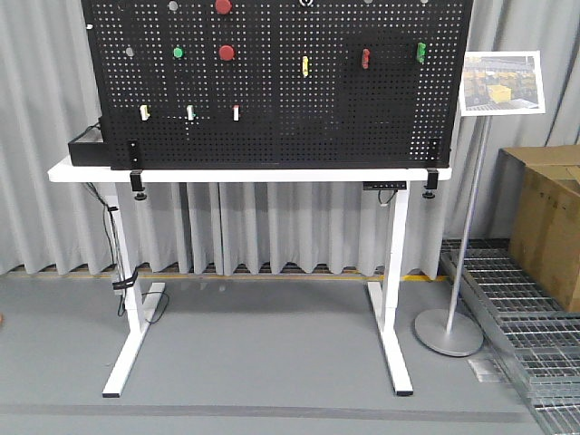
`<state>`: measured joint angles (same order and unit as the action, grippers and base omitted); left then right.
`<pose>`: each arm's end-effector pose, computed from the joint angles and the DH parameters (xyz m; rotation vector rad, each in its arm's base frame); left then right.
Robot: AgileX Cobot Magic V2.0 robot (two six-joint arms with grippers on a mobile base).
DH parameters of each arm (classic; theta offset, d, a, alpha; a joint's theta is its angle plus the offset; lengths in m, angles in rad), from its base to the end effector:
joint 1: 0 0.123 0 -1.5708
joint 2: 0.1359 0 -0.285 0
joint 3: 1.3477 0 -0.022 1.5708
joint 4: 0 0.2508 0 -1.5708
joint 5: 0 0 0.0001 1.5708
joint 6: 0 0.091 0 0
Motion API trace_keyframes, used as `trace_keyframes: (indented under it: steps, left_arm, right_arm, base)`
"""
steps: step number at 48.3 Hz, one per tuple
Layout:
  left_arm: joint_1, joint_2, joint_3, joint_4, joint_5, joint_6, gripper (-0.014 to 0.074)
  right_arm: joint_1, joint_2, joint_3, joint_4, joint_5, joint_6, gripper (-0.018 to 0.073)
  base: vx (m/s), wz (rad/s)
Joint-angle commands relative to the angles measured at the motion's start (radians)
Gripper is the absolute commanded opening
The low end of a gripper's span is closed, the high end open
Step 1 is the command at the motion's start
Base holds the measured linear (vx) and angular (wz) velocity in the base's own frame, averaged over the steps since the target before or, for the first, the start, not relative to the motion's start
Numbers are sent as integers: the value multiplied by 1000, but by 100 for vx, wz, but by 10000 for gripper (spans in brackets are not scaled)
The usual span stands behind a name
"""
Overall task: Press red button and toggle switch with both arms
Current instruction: 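Drive the base forward toward the black pegboard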
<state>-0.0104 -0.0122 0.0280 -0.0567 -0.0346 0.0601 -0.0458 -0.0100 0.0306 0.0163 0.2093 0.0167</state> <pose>0.0563 -0.0004 0.2075 0.0085 1.4648 -0.0042 0.0561 -0.0023 0.1844 0.0647 1.7123 -0.0069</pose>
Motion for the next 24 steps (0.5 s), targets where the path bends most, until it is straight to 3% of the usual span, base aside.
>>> trace_keyframes:
  steps: [1,24]
  left_arm:
    - [-1,6,32,-10,-83,-8,2]
    - [-1,6,32,-10,-83,-8,2]
  right_arm:
    - [-7,-16,11,-9,-84,-1,0]
    - [-7,-16,11,-9,-84,-1,0]
  base:
    - [12,-1]
    - [24,-1]
